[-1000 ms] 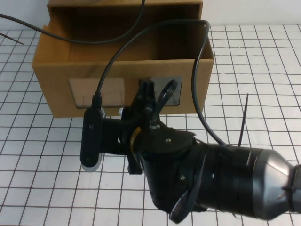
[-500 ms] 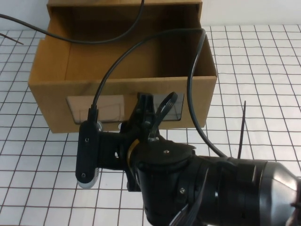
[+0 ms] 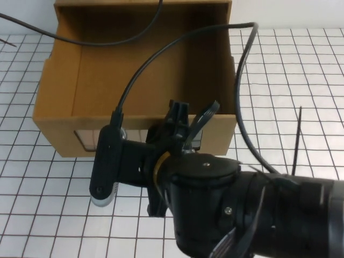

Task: Open the shoe box
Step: 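Pull the top drawer of the cardboard box fully open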

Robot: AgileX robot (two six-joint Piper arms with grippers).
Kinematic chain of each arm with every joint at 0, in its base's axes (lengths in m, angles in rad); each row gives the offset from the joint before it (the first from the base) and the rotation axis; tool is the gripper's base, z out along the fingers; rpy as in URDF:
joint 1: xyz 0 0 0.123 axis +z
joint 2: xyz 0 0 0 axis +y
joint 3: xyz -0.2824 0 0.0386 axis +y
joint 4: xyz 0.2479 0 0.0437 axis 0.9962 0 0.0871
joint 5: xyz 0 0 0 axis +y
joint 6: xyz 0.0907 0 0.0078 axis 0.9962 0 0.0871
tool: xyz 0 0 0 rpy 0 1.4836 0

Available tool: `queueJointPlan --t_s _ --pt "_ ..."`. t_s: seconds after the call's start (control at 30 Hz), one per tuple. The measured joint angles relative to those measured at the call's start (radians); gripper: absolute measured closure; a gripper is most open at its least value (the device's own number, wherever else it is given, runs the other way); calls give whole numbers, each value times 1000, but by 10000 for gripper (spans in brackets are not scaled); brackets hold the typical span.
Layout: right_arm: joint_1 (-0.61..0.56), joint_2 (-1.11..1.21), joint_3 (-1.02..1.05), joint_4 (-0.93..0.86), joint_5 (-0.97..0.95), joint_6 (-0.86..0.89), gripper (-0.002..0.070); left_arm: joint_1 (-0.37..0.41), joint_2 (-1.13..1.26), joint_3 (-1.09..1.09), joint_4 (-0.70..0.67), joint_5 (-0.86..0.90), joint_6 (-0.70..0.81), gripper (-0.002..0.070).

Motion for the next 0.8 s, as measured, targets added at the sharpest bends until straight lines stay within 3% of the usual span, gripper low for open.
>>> queueJointPlan --t_s 0.23,0.5,0.63,0.8 --pt "20 -96 0 24 41 7 491 0 -112 0 8 39 7 677" --pt "9 -221 -12 49 72 56 657 0 -254 0 62 94 4 677" --pt "-48 -244 -40 56 101 58 682 0 -322 4 135 138 -27 677" --pt "-206 -280 -51 141 111 56 687 0 -450 137 189 81 -35 677"
